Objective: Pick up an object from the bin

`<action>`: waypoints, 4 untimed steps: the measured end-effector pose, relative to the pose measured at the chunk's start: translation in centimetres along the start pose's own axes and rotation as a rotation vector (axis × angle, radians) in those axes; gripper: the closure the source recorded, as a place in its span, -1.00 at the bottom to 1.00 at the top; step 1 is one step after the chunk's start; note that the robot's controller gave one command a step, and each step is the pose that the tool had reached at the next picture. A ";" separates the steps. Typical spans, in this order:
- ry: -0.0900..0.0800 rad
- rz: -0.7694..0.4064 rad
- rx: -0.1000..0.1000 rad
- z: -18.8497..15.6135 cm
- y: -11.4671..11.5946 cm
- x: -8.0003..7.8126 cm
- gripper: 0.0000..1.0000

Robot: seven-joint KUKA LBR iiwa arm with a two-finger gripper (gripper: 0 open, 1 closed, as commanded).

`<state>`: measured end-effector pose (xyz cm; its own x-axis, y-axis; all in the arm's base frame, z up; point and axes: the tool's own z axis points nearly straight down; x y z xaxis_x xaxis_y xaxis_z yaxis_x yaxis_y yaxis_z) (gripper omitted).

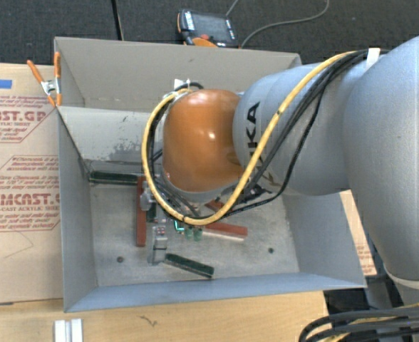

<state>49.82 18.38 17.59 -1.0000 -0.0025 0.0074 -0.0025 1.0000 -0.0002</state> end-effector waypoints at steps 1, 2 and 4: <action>-0.010 0.079 -0.002 10.8 -4.6 -2.0 -1.00; -0.012 0.099 0.000 10.6 -11.1 1.3 -1.00; -0.016 0.038 -0.001 -5.0 -10.7 1.6 1.00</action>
Offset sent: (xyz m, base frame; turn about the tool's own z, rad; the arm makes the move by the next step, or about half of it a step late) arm 0.0192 -0.0450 -0.1055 0.0767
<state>48.25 7.70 22.64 -0.9993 0.0360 -0.0089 0.0360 0.9994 0.0013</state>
